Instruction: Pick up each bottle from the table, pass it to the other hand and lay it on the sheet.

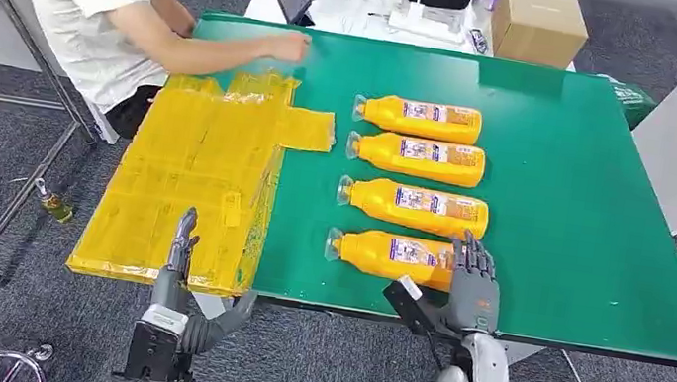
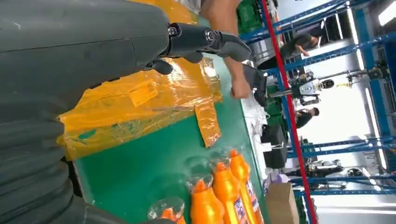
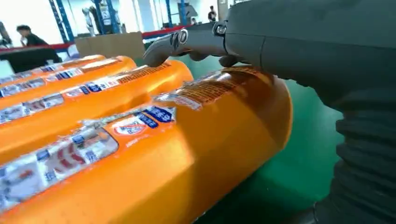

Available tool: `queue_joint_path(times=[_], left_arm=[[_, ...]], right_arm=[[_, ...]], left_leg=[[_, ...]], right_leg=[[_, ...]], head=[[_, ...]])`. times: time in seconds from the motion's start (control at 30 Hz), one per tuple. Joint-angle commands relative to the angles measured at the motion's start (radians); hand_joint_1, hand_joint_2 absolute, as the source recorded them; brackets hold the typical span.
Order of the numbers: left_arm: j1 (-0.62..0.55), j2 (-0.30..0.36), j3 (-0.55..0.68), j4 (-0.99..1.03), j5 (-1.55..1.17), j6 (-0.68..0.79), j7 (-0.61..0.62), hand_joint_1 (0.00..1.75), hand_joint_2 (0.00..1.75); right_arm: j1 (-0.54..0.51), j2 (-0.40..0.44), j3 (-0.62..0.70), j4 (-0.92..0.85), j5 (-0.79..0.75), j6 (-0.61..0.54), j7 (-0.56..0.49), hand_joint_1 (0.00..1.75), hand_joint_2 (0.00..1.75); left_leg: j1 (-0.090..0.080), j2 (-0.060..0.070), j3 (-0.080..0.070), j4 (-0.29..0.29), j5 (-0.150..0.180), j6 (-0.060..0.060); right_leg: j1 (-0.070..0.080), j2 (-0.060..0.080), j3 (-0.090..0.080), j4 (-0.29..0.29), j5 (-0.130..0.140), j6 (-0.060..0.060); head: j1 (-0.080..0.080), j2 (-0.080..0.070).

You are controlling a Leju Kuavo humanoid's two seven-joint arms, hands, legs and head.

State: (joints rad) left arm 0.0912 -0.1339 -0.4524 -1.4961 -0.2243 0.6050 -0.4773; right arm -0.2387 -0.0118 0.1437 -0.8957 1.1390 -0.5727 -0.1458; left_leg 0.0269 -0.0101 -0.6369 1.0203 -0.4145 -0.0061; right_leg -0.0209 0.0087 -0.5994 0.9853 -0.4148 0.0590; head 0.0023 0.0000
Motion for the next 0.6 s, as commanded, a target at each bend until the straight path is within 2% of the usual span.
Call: queue_joint_path(times=[0.03,0.07,0.1,0.33,0.37,0.4,0.53,0.57,0.6], left_arm=[[0.001,0.008,0.000,-0.013,-0.010,-0.013,0.026,0.00,1.75],[-0.004,0.006,0.000,-0.005,-0.007,-0.018,0.029,0.00,1.75],[-0.006,0.005,-0.001,-0.002,-0.004,-0.019,0.029,0.00,1.75],[-0.011,0.001,0.002,0.000,0.029,-0.044,0.039,0.00,1.75],[-0.010,0.000,0.005,-0.003,0.029,-0.042,0.039,0.00,1.75],[-0.010,-0.002,0.006,-0.004,0.029,-0.042,0.040,0.00,1.75],[-0.009,-0.002,0.006,-0.007,0.030,-0.043,0.042,0.00,1.75],[-0.007,-0.003,0.006,-0.008,0.030,-0.043,0.042,0.00,1.75],[-0.008,-0.003,0.007,-0.009,0.036,-0.047,0.045,0.00,1.75]], right_arm=[[-0.069,-0.084,0.131,0.051,0.033,0.043,0.067,0.00,1.75],[-0.085,-0.084,0.132,0.071,0.023,0.051,0.066,0.00,1.75],[-0.092,-0.086,0.135,0.082,0.025,0.051,0.066,0.00,1.75],[-0.119,-0.085,0.155,0.152,0.022,0.108,0.074,0.00,1.75],[-0.123,-0.092,0.164,0.160,0.031,0.119,0.082,0.37,1.75],[-0.125,-0.095,0.170,0.163,0.031,0.131,0.083,1.43,1.75],[-0.124,-0.100,0.171,0.162,0.025,0.142,0.089,1.43,1.75],[-0.124,-0.101,0.174,0.162,0.026,0.147,0.089,1.69,1.75],[-0.125,-0.105,0.177,0.162,0.019,0.164,0.089,1.75,1.75]], left_leg=[[-0.001,0.002,0.004,-0.001,-0.002,0.002],[-0.001,0.001,0.003,0.000,-0.001,0.002],[-0.001,0.003,0.009,-0.001,-0.003,0.004],[0.000,0.001,0.005,-0.001,0.000,0.002],[-0.001,0.001,0.007,-0.001,-0.001,0.002],[-0.001,0.002,0.008,-0.002,-0.001,0.003],[0.000,0.001,0.008,-0.001,-0.001,0.003],[0.000,0.001,0.005,-0.001,0.000,0.002],[-0.001,0.001,0.009,-0.001,-0.001,0.003]], right_leg=[[0.000,0.000,0.004,-0.001,-0.001,-0.002],[0.000,0.000,0.003,0.000,-0.001,-0.002],[0.000,0.000,0.008,-0.001,-0.002,-0.004],[0.000,0.000,0.004,-0.001,0.000,-0.002],[0.000,0.000,0.006,-0.001,-0.001,-0.002],[0.000,0.000,0.007,-0.002,-0.001,-0.003],[0.001,-0.001,0.008,-0.002,-0.001,-0.003],[0.000,-0.001,0.005,-0.001,0.000,-0.001],[0.000,-0.001,0.008,-0.002,-0.001,-0.003]], head=[[0.000,0.000],[0.000,0.000],[0.000,0.000],[0.000,0.000],[0.000,0.000],[0.000,0.000],[0.000,0.000],[0.000,0.000],[0.000,0.000]])
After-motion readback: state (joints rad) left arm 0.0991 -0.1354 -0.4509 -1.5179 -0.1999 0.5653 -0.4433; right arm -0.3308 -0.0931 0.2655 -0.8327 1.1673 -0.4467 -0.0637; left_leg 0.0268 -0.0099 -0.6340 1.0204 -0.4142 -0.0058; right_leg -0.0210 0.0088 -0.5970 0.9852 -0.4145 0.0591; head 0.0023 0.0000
